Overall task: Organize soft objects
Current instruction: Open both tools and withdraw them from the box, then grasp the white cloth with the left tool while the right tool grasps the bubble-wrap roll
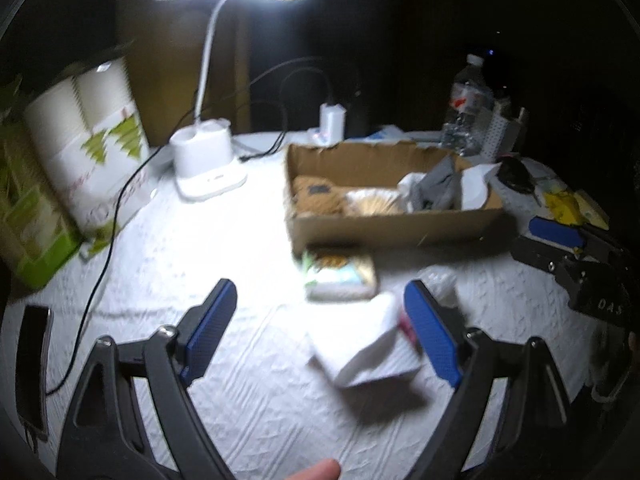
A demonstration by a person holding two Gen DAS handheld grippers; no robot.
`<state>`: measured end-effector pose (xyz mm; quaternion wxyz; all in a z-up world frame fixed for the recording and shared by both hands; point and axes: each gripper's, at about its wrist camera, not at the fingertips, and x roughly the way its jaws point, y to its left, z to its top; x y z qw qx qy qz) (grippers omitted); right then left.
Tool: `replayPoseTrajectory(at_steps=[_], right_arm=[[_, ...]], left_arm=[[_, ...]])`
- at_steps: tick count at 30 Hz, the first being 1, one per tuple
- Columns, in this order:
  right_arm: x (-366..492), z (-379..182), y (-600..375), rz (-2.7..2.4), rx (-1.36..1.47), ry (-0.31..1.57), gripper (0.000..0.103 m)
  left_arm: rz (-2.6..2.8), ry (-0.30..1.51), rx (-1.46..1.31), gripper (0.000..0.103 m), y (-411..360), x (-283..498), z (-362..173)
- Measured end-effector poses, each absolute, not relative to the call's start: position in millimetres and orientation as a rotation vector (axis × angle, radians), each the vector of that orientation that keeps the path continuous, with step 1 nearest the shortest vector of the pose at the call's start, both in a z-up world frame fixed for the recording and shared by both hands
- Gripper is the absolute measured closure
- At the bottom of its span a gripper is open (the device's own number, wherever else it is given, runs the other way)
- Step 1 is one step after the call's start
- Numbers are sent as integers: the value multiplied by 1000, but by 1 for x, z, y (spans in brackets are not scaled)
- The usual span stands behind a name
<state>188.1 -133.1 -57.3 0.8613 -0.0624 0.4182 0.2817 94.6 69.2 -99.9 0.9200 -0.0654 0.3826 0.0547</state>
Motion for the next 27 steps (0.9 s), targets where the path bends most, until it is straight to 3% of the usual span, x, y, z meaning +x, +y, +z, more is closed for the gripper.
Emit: replayPoseTrajectory(at_steps=[18, 27], right_arm=[[199, -107, -75, 671, -155, 997, 41], [205, -125, -67, 692, -133, 1043, 41]], left_arm=[[123, 843, -228, 16, 109, 96, -140], [-1, 857, -253, 16, 93, 105, -147]])
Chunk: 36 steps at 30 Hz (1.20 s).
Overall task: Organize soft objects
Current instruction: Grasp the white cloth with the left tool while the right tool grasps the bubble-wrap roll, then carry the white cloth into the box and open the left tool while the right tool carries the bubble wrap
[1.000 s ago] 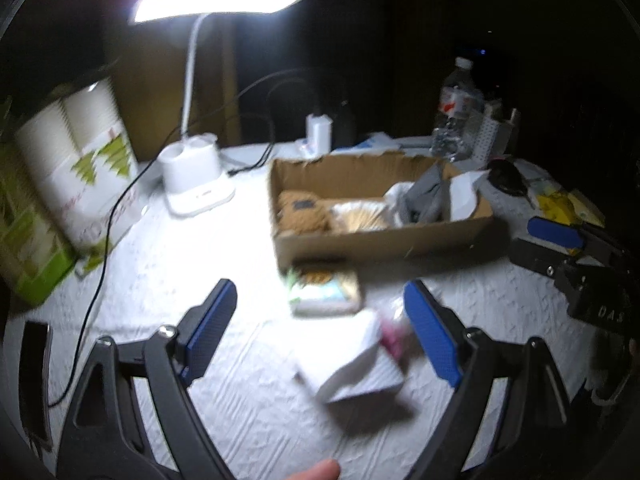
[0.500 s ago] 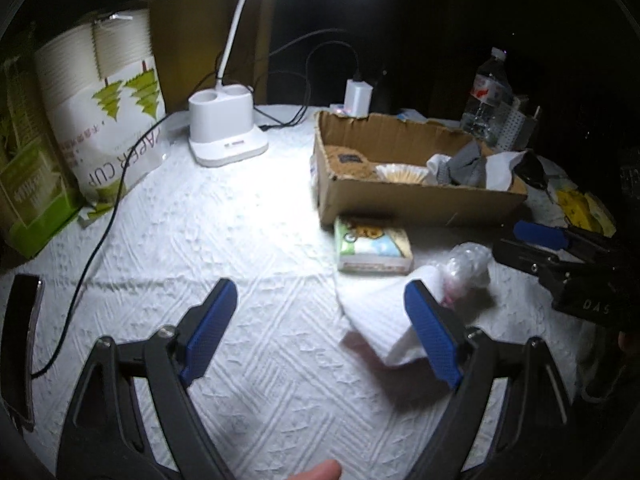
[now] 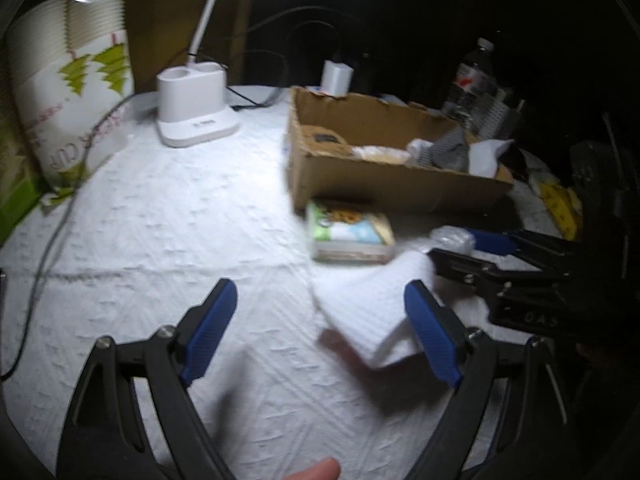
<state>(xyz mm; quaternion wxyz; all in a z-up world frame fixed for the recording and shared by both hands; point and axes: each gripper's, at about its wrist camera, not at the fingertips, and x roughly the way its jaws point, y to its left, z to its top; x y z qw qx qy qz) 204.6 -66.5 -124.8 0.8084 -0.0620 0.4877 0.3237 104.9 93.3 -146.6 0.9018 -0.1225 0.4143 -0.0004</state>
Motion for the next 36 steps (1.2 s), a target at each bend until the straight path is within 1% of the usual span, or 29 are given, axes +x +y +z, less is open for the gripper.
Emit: replayPoseTrajectory(at_steps=[1, 2, 7, 10, 14, 16, 17, 19, 20, 22, 23, 24, 25, 28, 36], right_arm=[[204, -126, -67, 696, -131, 1046, 41], [204, -127, -68, 701, -129, 1049, 45], [201, -128, -74, 719, -110, 1053, 55], [197, -125, -78, 721, -124, 1042, 57], [195, -121, -86, 713, -122, 1027, 58], [195, -117, -93, 706, -109, 1018, 58], [196, -116, -95, 703, -105, 1015, 58], [196, -113, -100, 695, -100, 1007, 58], [196, -112, -102, 692, -97, 1004, 58], [196, -110, -107, 685, -93, 999, 58], [196, -109, -109, 682, -90, 997, 58], [195, -108, -111, 680, -88, 996, 58], [194, -108, -112, 678, -86, 994, 58], [192, -104, -113, 676, -85, 983, 58], [184, -88, -119, 670, -85, 943, 58]], left_arm=[[-18, 857, -261, 16, 91, 106, -147], [-33, 858, -263, 16, 88, 108, -148], [-62, 895, -253, 16, 76, 118, -158], [-59, 941, -232, 16, 69, 124, -168], [-69, 929, -270, 18, 74, 124, -169], [-94, 926, -282, 35, 76, 122, -169], [-100, 925, -289, 37, 77, 122, -168], [-101, 908, -283, 53, 77, 118, -163], [-102, 903, -285, 54, 77, 117, -162], [-113, 892, -299, 69, 79, 115, -158], [-120, 890, -310, 70, 80, 114, -158], [-129, 885, -322, 78, 82, 114, -157], [-137, 885, -333, 89, 84, 113, -157], [-142, 871, -350, 91, 87, 109, -153], [-149, 794, -345, 91, 90, 94, -120]])
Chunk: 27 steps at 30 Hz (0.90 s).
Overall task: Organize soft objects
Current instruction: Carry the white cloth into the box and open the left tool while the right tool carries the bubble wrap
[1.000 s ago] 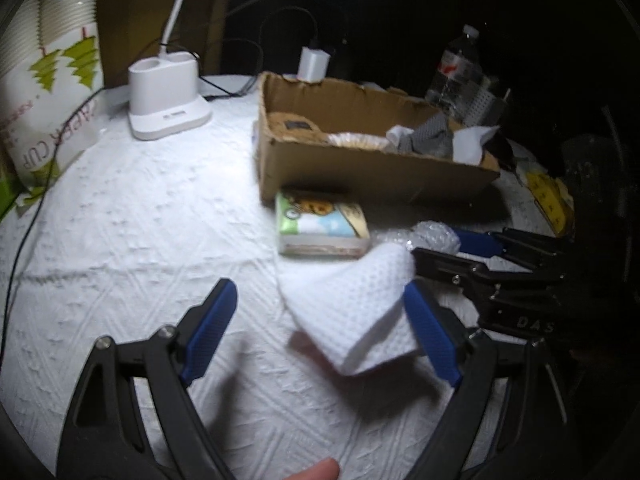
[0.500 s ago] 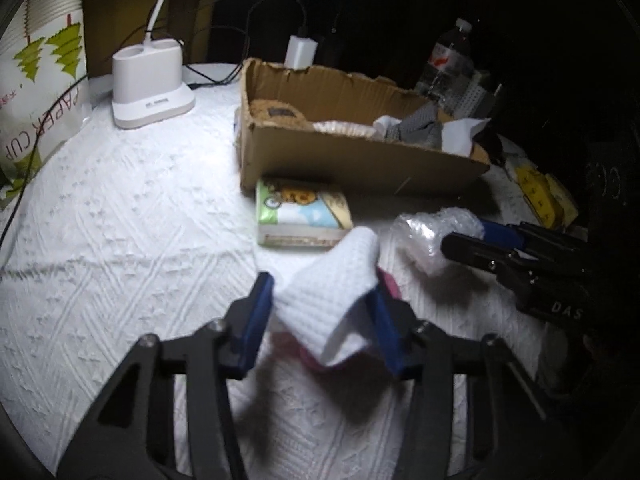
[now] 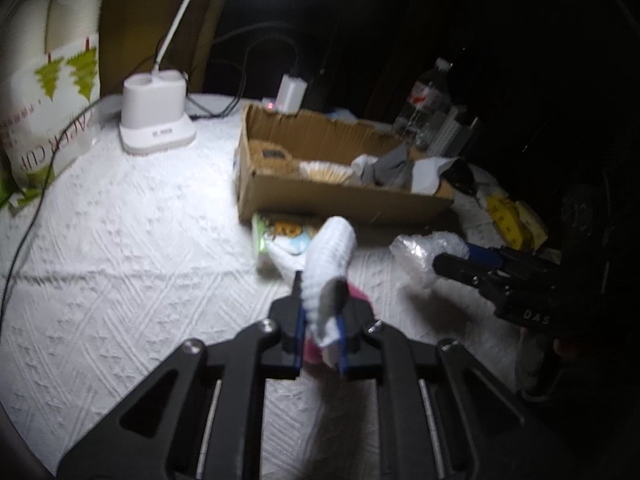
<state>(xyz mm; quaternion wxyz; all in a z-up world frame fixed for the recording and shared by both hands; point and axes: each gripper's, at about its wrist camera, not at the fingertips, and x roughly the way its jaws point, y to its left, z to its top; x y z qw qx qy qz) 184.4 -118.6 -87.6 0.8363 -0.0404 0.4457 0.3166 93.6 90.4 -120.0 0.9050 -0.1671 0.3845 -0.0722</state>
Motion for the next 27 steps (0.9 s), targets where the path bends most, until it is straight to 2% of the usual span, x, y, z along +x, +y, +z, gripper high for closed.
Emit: replayPoseTrajectory(at_steps=[11, 27], right_arm=[[181, -66, -134, 649, -72, 895, 58], [190, -51, -161, 637, -38, 842, 58]], left_arm=[[-146, 707, -308, 91, 90, 82, -81], [-159, 677, -244, 91, 70, 109, -59]])
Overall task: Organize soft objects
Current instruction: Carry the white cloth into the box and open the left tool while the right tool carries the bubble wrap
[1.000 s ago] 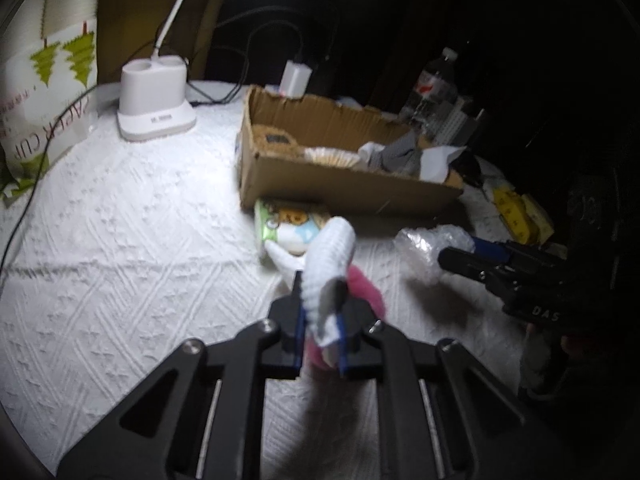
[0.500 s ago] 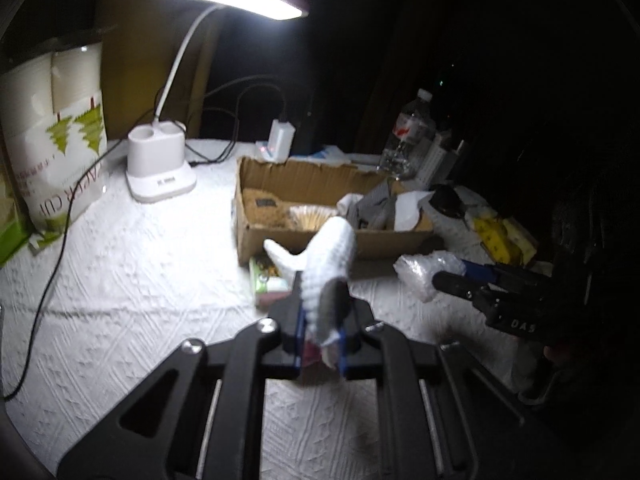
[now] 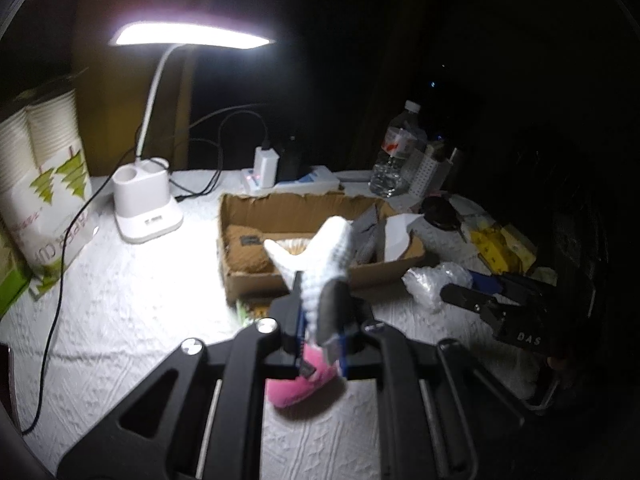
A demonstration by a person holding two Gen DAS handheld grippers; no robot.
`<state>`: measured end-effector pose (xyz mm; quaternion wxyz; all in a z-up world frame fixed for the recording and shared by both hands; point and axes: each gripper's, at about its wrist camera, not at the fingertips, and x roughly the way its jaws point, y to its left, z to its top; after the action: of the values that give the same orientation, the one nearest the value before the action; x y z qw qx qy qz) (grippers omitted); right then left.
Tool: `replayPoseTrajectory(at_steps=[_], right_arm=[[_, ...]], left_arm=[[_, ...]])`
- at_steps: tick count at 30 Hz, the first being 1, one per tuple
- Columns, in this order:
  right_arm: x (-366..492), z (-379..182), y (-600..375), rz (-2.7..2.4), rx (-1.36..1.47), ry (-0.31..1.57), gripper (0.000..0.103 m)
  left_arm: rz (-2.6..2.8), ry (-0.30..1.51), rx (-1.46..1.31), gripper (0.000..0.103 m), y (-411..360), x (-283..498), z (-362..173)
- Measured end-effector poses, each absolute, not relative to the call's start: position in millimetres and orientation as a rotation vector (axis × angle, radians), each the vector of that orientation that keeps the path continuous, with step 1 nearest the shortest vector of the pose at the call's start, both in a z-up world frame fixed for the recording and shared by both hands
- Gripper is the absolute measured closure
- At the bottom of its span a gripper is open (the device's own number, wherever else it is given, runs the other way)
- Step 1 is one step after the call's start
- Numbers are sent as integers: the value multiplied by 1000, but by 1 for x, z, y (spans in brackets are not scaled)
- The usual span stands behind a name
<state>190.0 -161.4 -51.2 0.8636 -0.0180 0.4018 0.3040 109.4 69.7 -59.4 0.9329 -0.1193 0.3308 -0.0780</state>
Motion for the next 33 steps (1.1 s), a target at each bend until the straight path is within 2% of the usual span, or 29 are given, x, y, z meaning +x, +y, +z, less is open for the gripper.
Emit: replayPoseTrajectory(at_steps=[19, 33], right_arm=[[241, -40, -242, 557, 23, 771, 58], [279, -62, -281, 562, 100, 791, 58]], left_arm=[[-222, 738, -173, 91, -18, 206, -71], [-217, 794, -126, 91, -69, 277, -99]])
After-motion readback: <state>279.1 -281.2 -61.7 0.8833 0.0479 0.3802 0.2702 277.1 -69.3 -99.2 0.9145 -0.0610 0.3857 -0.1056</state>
